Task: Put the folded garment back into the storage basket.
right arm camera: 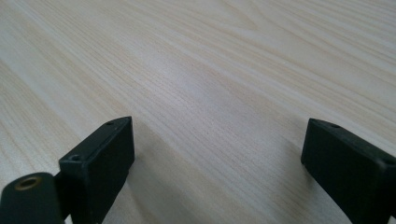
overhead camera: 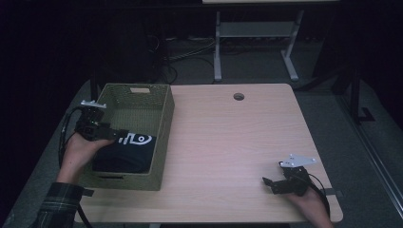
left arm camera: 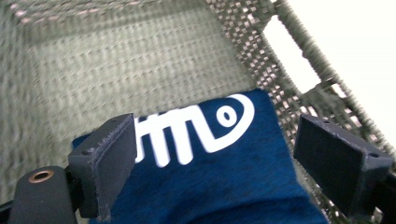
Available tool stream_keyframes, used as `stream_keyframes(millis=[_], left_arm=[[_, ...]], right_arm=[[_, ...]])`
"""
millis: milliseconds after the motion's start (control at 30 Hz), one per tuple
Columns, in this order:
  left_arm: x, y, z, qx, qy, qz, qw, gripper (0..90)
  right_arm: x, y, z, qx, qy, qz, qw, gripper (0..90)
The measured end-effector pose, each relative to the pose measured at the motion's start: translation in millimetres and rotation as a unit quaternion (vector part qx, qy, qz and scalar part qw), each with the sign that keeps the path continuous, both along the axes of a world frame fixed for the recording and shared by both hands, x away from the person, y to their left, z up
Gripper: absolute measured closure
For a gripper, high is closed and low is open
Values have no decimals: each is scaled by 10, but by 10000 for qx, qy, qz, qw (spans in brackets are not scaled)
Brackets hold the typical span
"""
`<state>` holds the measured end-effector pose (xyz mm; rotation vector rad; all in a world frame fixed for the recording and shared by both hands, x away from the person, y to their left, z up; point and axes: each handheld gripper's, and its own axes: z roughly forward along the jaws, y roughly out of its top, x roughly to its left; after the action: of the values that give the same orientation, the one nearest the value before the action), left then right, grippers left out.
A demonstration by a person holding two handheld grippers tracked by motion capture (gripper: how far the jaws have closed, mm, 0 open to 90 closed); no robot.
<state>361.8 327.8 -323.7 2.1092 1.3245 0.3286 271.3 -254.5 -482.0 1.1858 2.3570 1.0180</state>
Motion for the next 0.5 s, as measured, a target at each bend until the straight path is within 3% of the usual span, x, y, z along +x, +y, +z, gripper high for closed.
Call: stream_keyframes(millis=[267, 500], left_arm=[[-22, -364, 66, -94, -229, -353, 9991, 132], [-63, -681, 120, -259, -483, -632, 9965, 132]], right_arm=[[1, 0, -1, 0, -2, 4, 10000, 92], [1, 0, -1, 1, -3, 4, 10000, 92]])
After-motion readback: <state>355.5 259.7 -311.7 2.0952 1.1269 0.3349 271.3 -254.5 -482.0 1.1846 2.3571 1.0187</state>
